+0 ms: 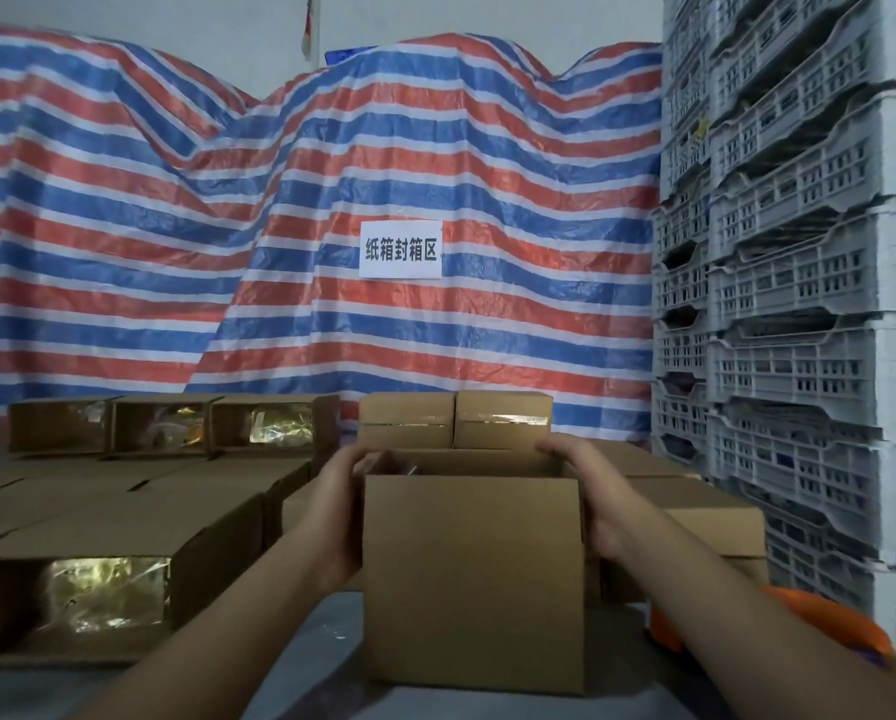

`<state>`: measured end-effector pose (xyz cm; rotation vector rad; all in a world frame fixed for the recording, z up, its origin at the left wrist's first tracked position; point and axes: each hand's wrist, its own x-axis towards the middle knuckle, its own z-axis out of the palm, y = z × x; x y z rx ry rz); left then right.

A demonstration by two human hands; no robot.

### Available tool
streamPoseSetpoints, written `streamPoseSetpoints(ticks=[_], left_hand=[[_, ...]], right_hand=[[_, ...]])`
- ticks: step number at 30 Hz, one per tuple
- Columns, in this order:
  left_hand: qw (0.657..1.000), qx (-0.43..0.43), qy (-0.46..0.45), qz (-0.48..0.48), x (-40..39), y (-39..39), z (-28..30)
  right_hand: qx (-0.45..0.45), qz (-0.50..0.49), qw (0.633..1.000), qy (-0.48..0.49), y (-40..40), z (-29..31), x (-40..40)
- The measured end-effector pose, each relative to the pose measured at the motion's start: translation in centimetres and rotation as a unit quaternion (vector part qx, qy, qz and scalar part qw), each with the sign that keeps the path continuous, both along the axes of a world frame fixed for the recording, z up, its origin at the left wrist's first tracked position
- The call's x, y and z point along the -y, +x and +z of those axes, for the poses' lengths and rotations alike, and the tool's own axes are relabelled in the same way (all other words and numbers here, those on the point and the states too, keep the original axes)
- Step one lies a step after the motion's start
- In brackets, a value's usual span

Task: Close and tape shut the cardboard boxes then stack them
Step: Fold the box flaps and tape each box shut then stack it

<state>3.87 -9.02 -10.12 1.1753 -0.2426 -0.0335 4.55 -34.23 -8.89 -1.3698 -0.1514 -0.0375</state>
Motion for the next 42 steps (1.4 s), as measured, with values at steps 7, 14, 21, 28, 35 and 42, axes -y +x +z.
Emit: streamPoseSetpoints(ticks=[7, 14, 21, 28, 35, 42], left_hand=[[0.996, 0.054, 0.018, 0.068, 1.3, 1.5, -2.0], [0.996, 0.070, 0.021, 0.043, 0.9, 2.4, -3.5], [0.997, 0.074, 0.029, 0.019, 1.0, 0.6, -2.9], [0.997, 0.068, 0.048, 0.005, 0.8, 0.1, -2.6], [0.995, 0.051, 0.081, 0.012, 0.5, 0.2, -3.0], [0.995, 0.053, 0.020, 0.085, 1.1, 0.0, -2.7]], right_hand=[[0.070, -0.042, 0.996, 0.044, 0.1, -2.5, -0.7], [0.109, -0.012, 0.992, 0.058, 0.4, -3.8, -0.3], [0.098, -0.039, 0.992, 0.068, 0.3, -3.8, -0.5], [0.065, -0.036, 0.993, 0.087, 0.3, -3.7, -0.5], [0.055, -0.043, 0.994, 0.081, 0.2, -3.4, -0.7], [0.068, -0.046, 0.994, 0.078, -0.2, -3.6, -0.7]])
